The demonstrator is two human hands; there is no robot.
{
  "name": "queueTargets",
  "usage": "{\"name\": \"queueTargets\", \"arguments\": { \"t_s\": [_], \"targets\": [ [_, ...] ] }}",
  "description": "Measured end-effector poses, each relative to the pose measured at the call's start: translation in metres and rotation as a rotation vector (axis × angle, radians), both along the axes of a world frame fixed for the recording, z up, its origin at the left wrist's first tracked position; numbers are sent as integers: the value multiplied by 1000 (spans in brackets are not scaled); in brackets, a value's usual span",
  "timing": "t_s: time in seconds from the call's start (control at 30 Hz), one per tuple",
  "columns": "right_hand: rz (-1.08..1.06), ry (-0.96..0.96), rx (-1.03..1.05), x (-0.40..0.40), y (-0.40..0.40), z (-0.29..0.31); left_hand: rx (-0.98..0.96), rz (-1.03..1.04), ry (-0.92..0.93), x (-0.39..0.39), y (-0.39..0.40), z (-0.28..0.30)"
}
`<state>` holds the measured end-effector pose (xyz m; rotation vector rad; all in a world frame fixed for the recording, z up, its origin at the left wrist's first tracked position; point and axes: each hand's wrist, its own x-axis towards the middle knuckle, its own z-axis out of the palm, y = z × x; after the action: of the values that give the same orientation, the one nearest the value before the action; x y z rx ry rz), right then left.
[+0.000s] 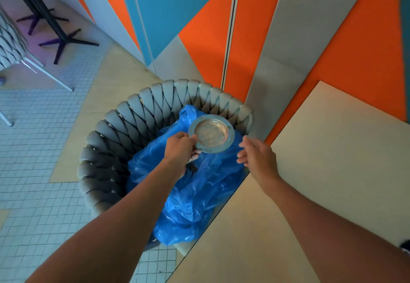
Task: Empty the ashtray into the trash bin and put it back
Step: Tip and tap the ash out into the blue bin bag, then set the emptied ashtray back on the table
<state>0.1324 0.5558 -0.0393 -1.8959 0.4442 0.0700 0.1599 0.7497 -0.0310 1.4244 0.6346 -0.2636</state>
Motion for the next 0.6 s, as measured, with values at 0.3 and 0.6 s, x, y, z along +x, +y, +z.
{"name": "queueTargets", "arguments": {
  "t_s": [0.3,0.6],
  "targets": [
    [-154,56,118,-22,-74,70,-19,-174,-58,-33,-81,65],
    [-261,-4,116,-83,-156,121,-33,-342,-112,-73,-168,127]
  ]
}}
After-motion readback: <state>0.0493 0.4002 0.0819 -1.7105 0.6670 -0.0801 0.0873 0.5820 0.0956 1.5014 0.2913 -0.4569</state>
